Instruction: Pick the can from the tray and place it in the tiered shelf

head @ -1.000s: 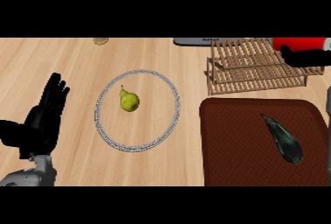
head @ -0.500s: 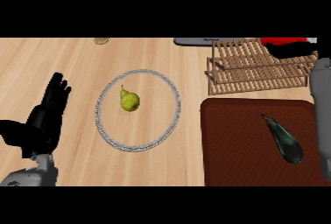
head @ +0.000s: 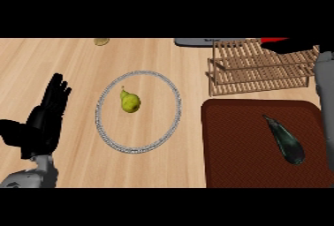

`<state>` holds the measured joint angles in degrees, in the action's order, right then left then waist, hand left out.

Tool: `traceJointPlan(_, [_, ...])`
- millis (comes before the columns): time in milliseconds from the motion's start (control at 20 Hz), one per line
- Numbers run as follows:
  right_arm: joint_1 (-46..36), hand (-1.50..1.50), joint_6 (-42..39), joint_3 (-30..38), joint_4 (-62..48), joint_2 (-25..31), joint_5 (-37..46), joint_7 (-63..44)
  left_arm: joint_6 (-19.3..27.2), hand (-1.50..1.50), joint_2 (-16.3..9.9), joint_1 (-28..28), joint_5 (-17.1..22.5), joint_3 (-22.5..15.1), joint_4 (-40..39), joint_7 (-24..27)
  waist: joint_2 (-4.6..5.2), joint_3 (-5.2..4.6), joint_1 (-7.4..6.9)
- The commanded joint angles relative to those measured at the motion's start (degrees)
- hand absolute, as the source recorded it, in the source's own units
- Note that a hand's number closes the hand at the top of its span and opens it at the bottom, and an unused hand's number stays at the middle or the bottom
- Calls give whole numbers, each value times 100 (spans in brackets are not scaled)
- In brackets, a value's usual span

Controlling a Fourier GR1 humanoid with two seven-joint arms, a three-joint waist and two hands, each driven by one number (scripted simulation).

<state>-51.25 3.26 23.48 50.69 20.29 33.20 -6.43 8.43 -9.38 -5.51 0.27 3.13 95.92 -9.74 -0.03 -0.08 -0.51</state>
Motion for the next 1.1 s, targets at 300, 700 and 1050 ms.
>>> traceJointPlan(300, [82,-150,-94,630,529,419,-1020,-71,-8,0,107,506,4,-10,447,-79,-13,9,23])
traceJointPlan(700, [258,-150,-277,1205,801,1351,-1459,-1135,-148,0,-59,298,58,151,369,-145,-12,7,48])
traceJointPlan(1050, [1587,-150,-1523,2102,981,2315,-2450,-683,-143,0,132,501,-71,64,32,464,-14,7,116])
